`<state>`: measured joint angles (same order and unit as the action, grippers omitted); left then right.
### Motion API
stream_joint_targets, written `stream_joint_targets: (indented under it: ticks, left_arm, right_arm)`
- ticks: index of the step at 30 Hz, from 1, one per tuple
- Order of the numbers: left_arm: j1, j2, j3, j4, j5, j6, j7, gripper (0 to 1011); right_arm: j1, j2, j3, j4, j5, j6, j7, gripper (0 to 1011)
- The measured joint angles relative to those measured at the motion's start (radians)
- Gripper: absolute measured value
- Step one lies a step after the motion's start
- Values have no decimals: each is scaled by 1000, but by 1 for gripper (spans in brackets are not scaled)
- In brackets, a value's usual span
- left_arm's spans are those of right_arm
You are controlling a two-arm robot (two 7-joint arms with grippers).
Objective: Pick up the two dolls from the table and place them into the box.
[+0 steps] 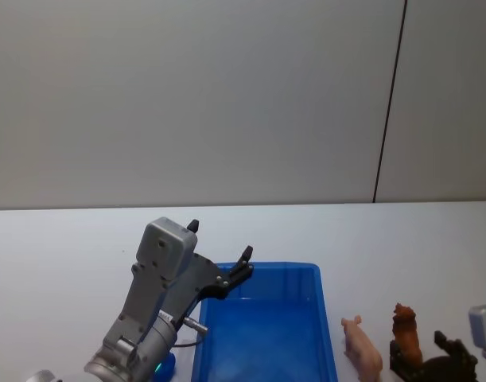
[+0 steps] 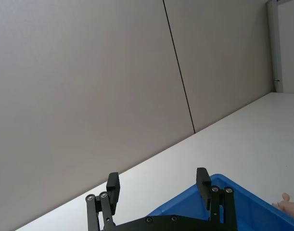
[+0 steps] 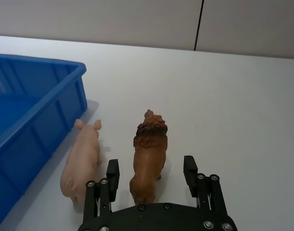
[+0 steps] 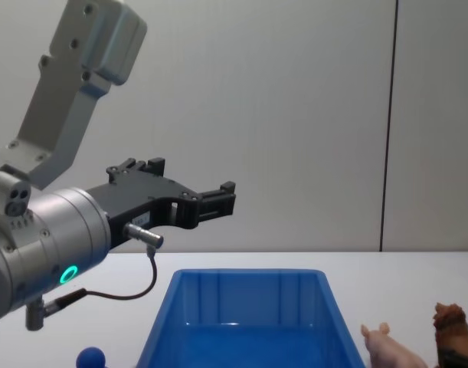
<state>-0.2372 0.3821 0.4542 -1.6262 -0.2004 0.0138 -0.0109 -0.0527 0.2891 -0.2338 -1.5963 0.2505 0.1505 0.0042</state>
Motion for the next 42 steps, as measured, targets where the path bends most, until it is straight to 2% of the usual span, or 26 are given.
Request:
stream_joint_targets:
  ticks: [6, 16, 19, 23, 32, 39, 42]
  left_arm:
    - [0, 0, 0, 0, 0, 0, 0, 1003]
    - [0, 0, 0, 0, 0, 0, 0, 1003]
    - [0, 0, 0, 0, 0, 0, 0, 1003]
    - [0, 0, 0, 0, 0, 0, 0, 1003]
    - [0, 0, 0, 0, 0, 0, 0, 1003]
    - [0, 0, 0, 0, 0, 0, 0, 1003]
    - [0, 0, 0, 0, 0, 0, 0, 1003]
  right_arm:
    - [8, -10, -5, 23, -6, 14, 9, 705]
    - [7, -15, -6, 28, -13, 20, 11, 359]
    - [2, -14, -6, 14, -19, 20, 7, 294]
    - [-3, -12, -5, -4, -26, 17, 1, 288]
    - [-14, -5, -1, -94, -50, 7, -6, 288]
    - [0, -17, -8, -145, -59, 5, 29, 288]
    - [19, -34, -17, -156, -63, 10, 58, 288]
